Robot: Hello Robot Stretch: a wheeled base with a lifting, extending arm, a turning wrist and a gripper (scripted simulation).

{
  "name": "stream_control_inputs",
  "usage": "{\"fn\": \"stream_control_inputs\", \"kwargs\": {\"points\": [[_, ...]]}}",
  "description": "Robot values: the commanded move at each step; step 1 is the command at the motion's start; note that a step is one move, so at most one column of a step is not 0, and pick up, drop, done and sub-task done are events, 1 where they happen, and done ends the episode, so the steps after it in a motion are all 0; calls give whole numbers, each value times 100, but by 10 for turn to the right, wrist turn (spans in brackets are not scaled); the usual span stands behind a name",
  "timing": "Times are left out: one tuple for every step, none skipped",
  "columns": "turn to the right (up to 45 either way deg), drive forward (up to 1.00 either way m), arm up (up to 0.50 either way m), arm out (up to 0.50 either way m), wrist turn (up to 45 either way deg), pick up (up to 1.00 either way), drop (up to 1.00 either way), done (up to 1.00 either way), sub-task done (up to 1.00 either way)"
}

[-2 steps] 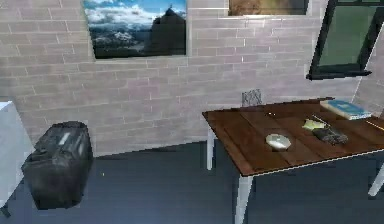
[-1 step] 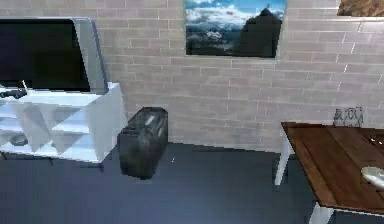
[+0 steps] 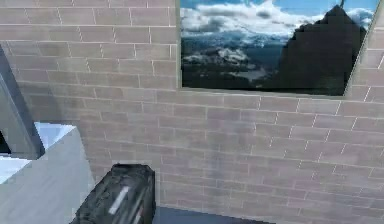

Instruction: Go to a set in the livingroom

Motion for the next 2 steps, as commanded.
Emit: {"fn": "stream_control_inputs", "kwargs": {"points": [[-450,0,0,0,0,0,0,0,0],[0,0,0,0,0,0,0,100,0]]}}
